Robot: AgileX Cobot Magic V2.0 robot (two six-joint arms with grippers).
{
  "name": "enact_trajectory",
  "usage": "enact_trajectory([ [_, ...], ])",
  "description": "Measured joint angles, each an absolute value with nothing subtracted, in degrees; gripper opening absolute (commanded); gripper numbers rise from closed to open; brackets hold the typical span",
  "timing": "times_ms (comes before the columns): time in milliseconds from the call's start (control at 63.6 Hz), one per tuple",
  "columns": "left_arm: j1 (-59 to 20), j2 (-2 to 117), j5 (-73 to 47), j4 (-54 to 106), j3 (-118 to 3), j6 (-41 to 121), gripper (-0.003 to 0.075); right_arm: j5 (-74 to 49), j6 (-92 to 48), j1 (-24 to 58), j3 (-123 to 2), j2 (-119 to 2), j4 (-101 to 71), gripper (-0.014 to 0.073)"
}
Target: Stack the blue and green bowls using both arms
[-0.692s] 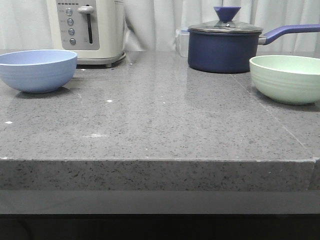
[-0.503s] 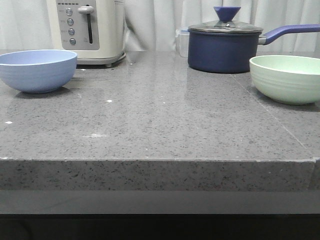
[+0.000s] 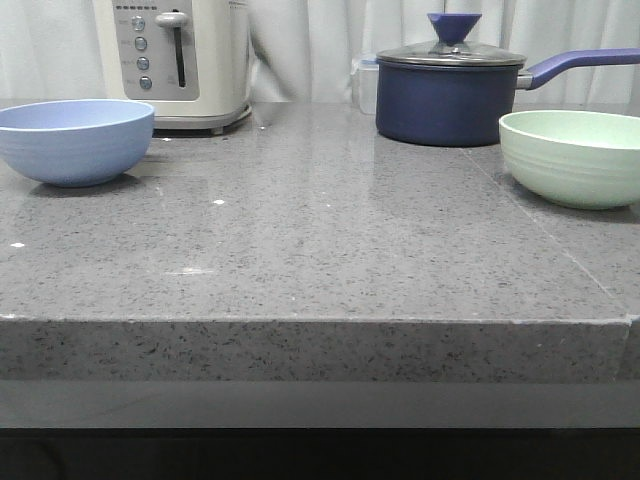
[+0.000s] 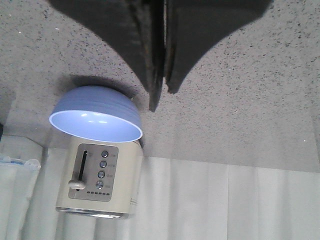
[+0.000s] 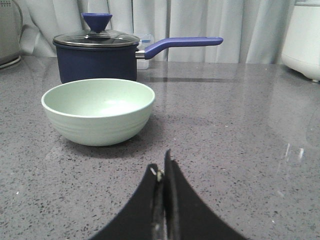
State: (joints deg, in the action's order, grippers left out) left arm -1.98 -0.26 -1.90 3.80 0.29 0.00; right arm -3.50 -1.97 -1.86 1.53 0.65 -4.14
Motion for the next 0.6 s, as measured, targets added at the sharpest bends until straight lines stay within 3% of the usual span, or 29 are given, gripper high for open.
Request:
enact_trajectory([
  [362,-2.0,-0.3,2.3,3.8,-0.1,0.0,-0.0020,-3.7,-2.0,-1.9,0.5,0.6,-4.1,-0.0054],
  [598,-2.0,-0.3,-3.8,3.8,-11.9,0.0,-0.0020,-12.6,-2.1,-1.9,-13.7,0.5,-4.1,-0.0054],
])
